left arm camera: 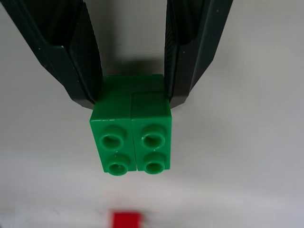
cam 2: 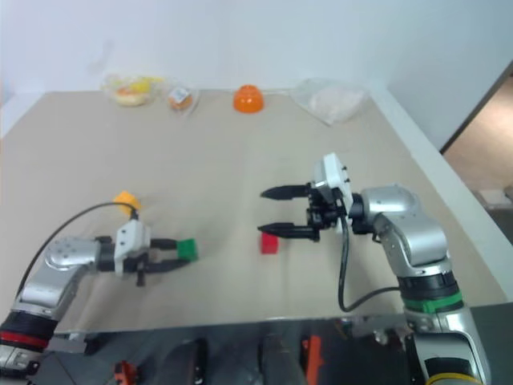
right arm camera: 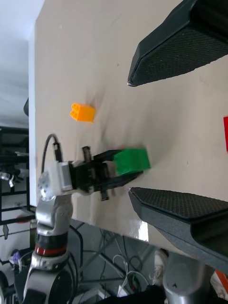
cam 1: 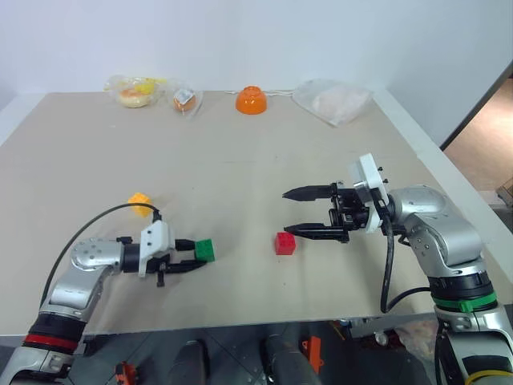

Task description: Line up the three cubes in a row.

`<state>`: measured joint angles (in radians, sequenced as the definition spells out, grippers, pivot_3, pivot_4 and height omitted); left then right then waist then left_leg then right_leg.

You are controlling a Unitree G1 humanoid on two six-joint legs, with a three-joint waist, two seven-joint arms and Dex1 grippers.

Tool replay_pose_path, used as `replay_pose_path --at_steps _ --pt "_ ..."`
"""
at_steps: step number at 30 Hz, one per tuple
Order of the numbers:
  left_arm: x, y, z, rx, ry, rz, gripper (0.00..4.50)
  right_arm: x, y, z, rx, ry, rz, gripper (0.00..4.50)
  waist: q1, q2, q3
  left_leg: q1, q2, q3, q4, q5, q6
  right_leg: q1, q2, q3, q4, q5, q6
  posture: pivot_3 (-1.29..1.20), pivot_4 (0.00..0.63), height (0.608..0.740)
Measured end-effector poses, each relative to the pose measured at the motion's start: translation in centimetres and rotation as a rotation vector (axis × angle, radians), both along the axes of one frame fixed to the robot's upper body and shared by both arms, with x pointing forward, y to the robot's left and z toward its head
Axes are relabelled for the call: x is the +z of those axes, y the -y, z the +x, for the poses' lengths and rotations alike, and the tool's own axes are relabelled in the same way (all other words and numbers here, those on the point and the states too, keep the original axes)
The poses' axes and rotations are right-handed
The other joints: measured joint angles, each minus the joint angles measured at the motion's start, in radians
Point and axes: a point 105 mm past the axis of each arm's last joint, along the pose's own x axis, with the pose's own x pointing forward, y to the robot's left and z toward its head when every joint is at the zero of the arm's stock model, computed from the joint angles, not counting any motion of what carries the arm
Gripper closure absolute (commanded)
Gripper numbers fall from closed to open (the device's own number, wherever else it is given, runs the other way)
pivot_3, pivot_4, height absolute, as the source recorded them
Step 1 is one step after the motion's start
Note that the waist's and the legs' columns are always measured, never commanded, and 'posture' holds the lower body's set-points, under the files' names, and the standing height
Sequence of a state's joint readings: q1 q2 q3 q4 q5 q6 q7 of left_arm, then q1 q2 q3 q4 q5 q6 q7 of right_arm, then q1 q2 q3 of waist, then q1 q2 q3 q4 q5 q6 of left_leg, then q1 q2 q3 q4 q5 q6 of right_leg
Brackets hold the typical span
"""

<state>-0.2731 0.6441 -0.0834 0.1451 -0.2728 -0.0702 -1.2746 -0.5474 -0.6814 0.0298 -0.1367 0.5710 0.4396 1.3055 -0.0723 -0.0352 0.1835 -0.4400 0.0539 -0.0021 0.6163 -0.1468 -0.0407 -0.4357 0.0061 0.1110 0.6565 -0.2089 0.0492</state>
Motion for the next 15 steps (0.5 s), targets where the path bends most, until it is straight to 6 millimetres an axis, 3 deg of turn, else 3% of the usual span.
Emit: replay_pose_path --at_steps 9,15 --pt "0.1 3.6 1.3 -0.13 0.002 -0.029 3.22 -0.3 0.7 -0.5 -0.006 -0.011 -0.03 0.96 -0.001 0.0 0.0 0.0 -0.001 0.0 0.0 0.0 0.0 0.0 -0.001 0.0 0.0 0.0 0.001 0.0 0.15 0.74" --pt "-0.1 4.2 1.5 -0.167 -0.021 -0.029 3.22 -0.4 0.8 -0.6 -0.012 -0.014 -0.029 0.96 -0.004 0.0 0.0 0.0 0.001 0.0 -0.001 0.0 0.0 0.0 0.002 0.0 0.0 0.0 0.001 0.0 0.15 0.74"
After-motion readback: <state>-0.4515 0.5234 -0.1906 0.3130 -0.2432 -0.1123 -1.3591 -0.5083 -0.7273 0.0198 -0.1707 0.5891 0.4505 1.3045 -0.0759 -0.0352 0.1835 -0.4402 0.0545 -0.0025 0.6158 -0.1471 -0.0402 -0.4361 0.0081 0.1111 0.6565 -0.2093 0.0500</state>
